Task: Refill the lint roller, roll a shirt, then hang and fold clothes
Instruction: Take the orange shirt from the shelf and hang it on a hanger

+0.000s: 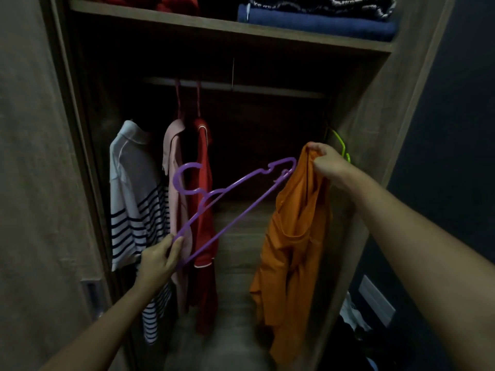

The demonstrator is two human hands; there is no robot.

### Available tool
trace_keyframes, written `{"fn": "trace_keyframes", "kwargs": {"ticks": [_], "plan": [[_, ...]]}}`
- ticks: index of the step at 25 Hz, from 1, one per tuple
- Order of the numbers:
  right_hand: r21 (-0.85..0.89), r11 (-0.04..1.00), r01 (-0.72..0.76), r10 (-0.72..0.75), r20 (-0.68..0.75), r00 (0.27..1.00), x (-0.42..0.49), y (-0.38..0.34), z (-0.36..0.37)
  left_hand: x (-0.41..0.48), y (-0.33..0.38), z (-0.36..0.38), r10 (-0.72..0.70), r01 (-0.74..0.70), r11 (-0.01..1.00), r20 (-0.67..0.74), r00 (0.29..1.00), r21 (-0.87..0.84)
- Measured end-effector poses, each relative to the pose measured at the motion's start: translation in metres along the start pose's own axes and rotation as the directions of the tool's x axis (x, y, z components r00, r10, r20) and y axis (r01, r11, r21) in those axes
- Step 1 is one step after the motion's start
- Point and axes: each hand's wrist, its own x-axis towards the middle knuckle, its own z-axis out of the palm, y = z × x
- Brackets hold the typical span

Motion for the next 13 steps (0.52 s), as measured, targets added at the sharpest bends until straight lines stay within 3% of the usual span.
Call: {"fn": "trace_keyframes", "kwargs": {"ticks": [4,6,8,9,10,11,12,13], "plan": [[-0.114,0.993,0.042,-0.023,0.164,0.986,-0.022,-0.011,0.017,0.002,0.009,0.005,0.120,-0.118,0.993,0.066,0.991,-0.033],[-0.202,0.961,0.187,-0.118,0.310,0.943,-0.038,-0.025,0.036,0.005,0.022,0.018,0.149,-0.146,0.988,0.069,0.986,-0.044],[-0.265,0.887,0.378,-0.215,0.488,0.846,-0.049,-0.034,0.051,0.010,0.037,0.024,0.109,-0.103,0.989,0.052,0.993,-0.102],[-0.316,0.779,0.542,-0.307,0.562,0.768,-0.053,-0.035,0.053,0.009,0.041,0.026,0.064,-0.060,0.990,0.031,0.997,-0.131],[-0.410,0.580,0.704,-0.415,0.595,0.688,-0.057,-0.035,0.053,0.008,0.042,0.028,0.006,-0.004,0.987,0.013,1.000,-0.162],[-0.524,0.293,0.799,-0.546,0.595,0.590,-0.057,-0.033,0.049,0.008,0.043,0.030,-0.049,0.050,0.977,0.008,0.999,-0.206],[-0.601,0.037,0.798,-0.660,0.585,0.471,-0.055,-0.029,0.045,0.007,0.045,0.032,-0.080,0.081,0.966,0.014,0.997,-0.245],[-0.636,-0.108,0.764,-0.699,0.595,0.396,-0.052,-0.025,0.039,0.006,0.047,0.034,-0.084,0.086,0.961,0.016,0.996,-0.262]]}}
